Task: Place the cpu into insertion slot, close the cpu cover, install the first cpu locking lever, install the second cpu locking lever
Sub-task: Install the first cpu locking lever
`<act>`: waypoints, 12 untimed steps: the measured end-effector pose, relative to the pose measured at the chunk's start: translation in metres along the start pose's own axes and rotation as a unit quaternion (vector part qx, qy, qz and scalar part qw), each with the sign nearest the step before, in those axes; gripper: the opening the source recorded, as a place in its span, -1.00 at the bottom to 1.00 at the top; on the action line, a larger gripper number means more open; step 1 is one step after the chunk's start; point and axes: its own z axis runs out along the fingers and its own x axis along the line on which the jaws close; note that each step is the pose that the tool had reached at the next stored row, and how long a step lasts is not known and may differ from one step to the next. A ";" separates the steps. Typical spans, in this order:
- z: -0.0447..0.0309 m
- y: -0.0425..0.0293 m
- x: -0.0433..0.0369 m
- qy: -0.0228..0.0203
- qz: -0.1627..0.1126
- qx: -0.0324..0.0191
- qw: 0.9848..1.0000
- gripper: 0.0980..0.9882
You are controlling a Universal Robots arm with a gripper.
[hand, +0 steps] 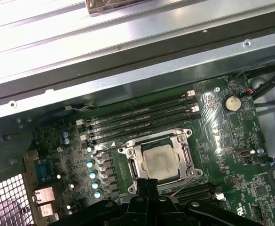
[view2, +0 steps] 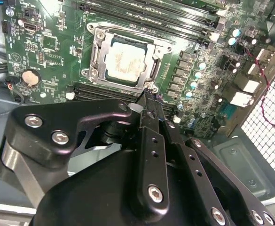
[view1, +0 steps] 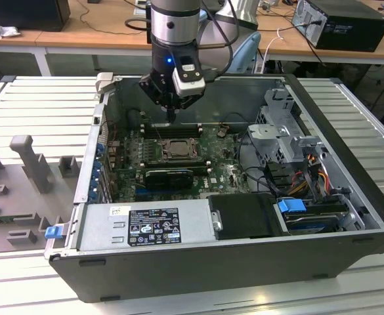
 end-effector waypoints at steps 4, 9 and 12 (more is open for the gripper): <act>0.0000 0.0000 0.0000 0.000 -0.013 0.000 1.000 -0.98; 0.0000 0.0000 0.0000 0.001 -0.025 0.001 1.000 -0.98; 0.0000 0.0000 0.0000 0.001 -0.033 0.001 0.999 -0.98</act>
